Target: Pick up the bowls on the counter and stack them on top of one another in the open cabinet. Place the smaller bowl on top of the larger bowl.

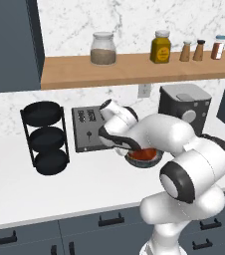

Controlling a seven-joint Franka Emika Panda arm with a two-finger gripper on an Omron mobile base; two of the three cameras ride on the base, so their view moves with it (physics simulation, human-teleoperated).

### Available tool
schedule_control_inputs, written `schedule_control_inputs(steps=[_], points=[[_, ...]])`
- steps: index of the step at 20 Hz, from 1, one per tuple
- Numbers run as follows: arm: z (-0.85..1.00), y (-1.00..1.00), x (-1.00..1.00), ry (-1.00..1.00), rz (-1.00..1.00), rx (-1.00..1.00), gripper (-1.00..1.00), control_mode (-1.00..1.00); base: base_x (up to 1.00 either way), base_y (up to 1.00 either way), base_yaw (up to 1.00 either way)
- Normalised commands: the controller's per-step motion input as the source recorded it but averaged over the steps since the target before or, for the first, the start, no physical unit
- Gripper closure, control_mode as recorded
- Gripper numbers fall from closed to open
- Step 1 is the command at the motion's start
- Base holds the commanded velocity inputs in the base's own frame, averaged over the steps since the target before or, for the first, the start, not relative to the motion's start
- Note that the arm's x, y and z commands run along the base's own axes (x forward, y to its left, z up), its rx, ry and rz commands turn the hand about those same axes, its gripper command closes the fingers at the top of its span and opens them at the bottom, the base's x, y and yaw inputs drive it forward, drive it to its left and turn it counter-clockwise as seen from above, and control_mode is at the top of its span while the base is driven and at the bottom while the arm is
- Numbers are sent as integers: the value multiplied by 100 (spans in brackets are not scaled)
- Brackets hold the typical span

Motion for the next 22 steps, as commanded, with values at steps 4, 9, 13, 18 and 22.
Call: schedule_control_inputs(steps=[4, 9, 13, 18, 22], points=[[-60, 0, -11, 17, 0, 5, -100, -100, 0, 0, 0], [-30, 0, 13, 2, 0, 2, -100, -100, 0, 0, 0], [-35, 0, 18, 1, 1, 0, -100, -100, 0, 0, 0], [-44, 0, 11, 1, 1, 0, -100, -100, 0, 0, 0], [-18, -5, 19, 0, 0, 0, 100, -100, 0, 0, 0]])
